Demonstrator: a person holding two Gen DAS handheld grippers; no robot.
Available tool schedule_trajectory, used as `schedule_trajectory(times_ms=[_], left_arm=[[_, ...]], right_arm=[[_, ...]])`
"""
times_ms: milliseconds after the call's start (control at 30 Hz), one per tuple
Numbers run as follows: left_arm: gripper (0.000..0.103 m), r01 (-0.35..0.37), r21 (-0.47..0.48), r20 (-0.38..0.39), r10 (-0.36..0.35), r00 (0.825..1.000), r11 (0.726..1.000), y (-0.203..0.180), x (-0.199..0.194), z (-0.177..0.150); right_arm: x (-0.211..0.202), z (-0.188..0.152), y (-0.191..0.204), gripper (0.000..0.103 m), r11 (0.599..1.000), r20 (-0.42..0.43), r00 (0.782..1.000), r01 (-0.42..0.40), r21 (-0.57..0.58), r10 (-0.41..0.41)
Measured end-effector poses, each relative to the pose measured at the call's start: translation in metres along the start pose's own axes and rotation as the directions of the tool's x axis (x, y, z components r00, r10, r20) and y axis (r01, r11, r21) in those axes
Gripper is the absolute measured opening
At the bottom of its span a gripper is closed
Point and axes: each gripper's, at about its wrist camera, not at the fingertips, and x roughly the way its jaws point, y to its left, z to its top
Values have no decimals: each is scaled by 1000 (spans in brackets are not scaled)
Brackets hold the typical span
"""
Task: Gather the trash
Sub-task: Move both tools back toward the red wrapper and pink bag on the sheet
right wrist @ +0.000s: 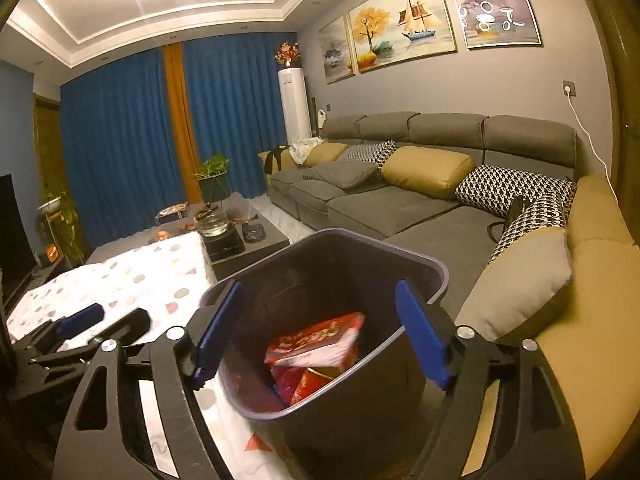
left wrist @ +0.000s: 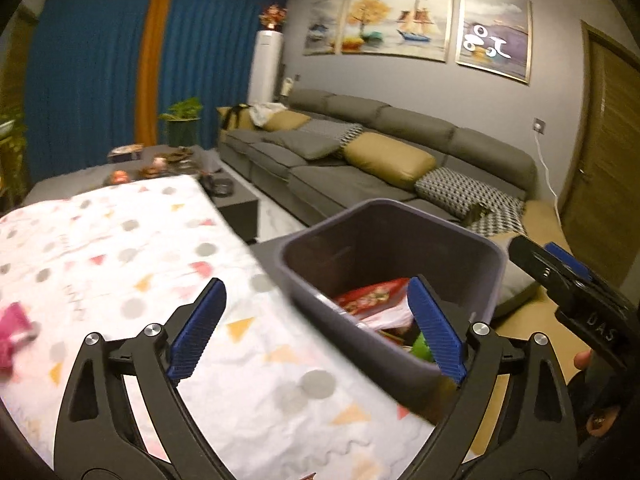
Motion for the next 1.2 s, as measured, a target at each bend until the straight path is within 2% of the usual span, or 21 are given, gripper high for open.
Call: schedule_trajectory(times_ms=[67,267,367,567,800,900,1133,1200], left_arm=[[92,-27,-22,4,27,1000,999,11,-16,-1],[93,-124,-29,26,124,992,992,40,-62,-10],[93,-191,-51,40,193,980,980,62,-88,-15],[94,-280,-127,58,289,955,951,105,-130,-18],[95,-393,-199,61,412,909,898,152,-170,-21],[95,-443,-222,56,465,883,869,173,-186,-27],[95,-557,-277,20,584,811,783,231,-216,-44],[95,-577,-289,5,604,797,764,245,-221,-49]], right_arm=[[-5,-3,4,83,1000,4,1000,-5,1,5],[-20,-12,31,86,998,-1,998,-57,-24,57],[-27,-14,43,86,996,1,997,-79,-31,79],[-38,-16,76,87,989,-7,991,-133,-58,133],[-48,-26,131,87,966,-31,972,-233,-113,231],[-50,-32,157,87,951,-50,960,-280,-131,275],[-45,-47,219,87,914,-102,929,-370,-169,357],[-41,-52,239,87,901,-125,917,-395,-181,378]])
